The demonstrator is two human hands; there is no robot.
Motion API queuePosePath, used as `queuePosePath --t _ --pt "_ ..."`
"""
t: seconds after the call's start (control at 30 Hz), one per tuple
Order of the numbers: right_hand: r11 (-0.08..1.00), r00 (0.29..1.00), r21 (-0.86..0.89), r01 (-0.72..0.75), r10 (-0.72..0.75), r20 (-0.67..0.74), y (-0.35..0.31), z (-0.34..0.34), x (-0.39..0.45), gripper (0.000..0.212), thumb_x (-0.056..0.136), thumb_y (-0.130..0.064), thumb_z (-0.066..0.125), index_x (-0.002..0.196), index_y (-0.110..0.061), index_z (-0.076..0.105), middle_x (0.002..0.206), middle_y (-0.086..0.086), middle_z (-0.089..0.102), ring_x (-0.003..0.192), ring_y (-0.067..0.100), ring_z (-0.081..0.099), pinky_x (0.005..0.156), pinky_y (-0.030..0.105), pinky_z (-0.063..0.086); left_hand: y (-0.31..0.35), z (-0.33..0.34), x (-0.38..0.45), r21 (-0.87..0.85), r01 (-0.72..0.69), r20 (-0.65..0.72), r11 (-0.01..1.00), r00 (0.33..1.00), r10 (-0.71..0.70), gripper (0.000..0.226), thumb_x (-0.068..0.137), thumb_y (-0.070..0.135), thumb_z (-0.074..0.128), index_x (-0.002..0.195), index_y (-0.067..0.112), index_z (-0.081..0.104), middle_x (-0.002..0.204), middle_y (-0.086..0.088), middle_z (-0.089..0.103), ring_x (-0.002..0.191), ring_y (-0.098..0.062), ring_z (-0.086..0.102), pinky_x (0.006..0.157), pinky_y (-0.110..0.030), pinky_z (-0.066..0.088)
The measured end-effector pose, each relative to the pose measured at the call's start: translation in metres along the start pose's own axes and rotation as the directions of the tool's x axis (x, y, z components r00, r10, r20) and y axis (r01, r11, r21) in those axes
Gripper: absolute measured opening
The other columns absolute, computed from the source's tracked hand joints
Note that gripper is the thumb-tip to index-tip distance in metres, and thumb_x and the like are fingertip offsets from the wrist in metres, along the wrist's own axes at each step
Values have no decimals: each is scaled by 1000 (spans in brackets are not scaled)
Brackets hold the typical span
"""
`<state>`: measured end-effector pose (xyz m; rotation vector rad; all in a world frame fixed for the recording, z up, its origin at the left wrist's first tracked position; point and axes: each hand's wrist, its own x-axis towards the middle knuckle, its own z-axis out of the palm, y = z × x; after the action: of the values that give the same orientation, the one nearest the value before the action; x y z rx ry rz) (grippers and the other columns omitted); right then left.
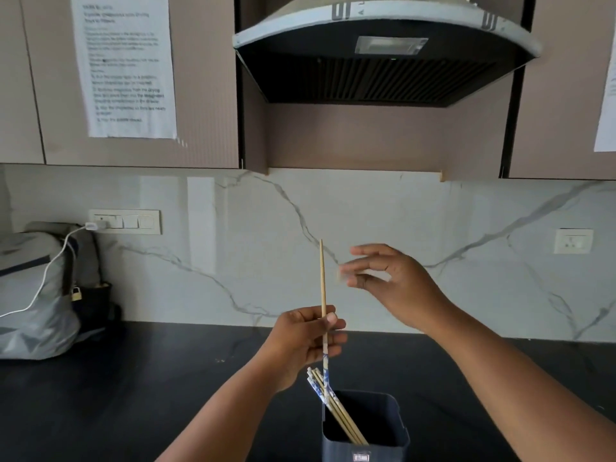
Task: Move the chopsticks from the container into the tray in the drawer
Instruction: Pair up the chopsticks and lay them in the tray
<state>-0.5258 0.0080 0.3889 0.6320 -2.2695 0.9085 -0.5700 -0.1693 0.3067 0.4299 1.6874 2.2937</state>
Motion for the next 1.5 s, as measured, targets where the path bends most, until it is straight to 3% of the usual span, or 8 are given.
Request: queuePosePath --t 0.13,0.3,0.83,1.17,1.27,1.33,1.43,1.5 --pt "559 797 -596 576 -546 257 7 0 -11 32 79 -11 65 103 -30 76 132 6 62 126 34 53 102 43 39 1 -2 3 -108 21 44 994 999 -16 33 83 12 66 111 -5 65 99 -23 72 83 -30 72 66 -31 58" --pt "404 714 -636 658 -605 354 34 18 -32 36 93 -15 47 118 -28 70 135 6 60 124 36 55 101 42 43 -2 2 1 -203 90 209 975 977 -47 32 82 9 66 109 -7 65 105 -26 69 74 -26 71 63 -33 60" --pt "482 723 -592 645 -637 269 69 40 -50 37 96 -13 46 124 -27 65 128 3 64 115 31 63 85 39 58 -25 -5 0 -213 294 420 932 889 -185 28 92 15 59 111 -4 67 98 -28 66 88 -32 71 80 -42 59" --pt "576 798 -594 561 -566 206 81 56 -53 43 91 -10 42 124 -25 64 125 5 66 111 29 65 78 36 60 -40 -2 10 -357 322 350 877 916 -194 23 96 15 52 112 3 62 78 -14 58 57 -18 59 58 -32 55" --pt "834 930 -424 352 -364 57 80 63 -53 44 93 -13 53 135 -29 53 139 4 55 114 22 64 81 37 60 -41 -1 14 -357 279 314 892 935 -167 16 95 13 51 103 6 63 81 -11 58 56 -16 52 53 -29 51" --pt "998 998 -65 -24 21 -56 74 68 -50 56 92 -23 62 143 -36 41 141 7 54 103 21 69 86 38 58 -40 -1 15 -339 241 267 909 952 -153 18 95 14 51 100 7 67 78 -9 59 56 -16 51 52 -29 51" --pt "791 862 375 -484 504 50 60 68 -35 39 90 -27 66 128 -21 60 113 8 70 89 19 69 84 37 58 -40 2 18 -208 165 192 964 973 -125 21 99 13 48 108 3 64 75 -8 59 57 -15 52 54 -27 51" --pt "629 791 510 -586 582 191 51 65 -28 14 90 -20 67 97 -10 74 91 16 74 75 23 69 69 30 60 -41 4 18 -117 123 174 985 979 -102 22 98 11 49 109 -3 62 76 -8 59 59 -15 53 58 -28 52"
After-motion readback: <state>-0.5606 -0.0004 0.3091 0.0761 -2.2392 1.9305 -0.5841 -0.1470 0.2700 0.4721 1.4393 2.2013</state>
